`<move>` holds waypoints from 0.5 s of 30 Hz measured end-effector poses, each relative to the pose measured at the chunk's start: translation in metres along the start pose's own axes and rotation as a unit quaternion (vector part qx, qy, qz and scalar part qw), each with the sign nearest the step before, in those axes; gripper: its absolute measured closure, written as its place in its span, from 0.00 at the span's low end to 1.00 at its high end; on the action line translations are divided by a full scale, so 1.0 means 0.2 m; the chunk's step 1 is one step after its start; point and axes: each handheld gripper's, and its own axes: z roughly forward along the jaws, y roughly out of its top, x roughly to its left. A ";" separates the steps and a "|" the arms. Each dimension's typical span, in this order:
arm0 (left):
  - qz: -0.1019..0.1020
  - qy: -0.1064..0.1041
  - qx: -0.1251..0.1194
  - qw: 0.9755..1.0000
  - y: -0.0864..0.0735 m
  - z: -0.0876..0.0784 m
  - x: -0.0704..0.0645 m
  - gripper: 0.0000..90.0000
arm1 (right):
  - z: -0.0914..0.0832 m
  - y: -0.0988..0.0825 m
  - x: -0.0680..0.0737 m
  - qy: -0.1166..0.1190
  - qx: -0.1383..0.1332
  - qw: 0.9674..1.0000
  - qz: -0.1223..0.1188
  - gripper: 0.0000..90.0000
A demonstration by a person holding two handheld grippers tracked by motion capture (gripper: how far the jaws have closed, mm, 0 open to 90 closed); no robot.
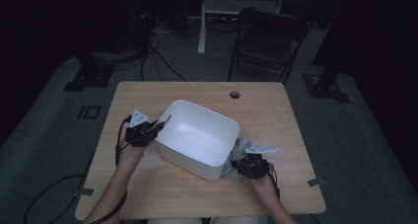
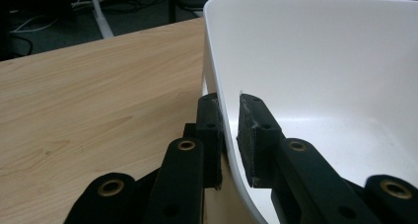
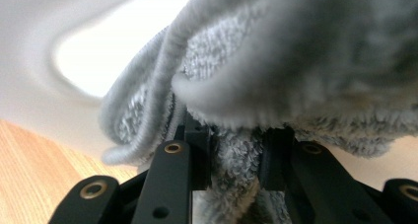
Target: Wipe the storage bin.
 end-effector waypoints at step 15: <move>-0.008 0.006 -0.001 1.000 0.00 0.00 0.00 0.89 | -0.28 0.21 -0.10 0.005 -0.135 0.990 0.030 0.78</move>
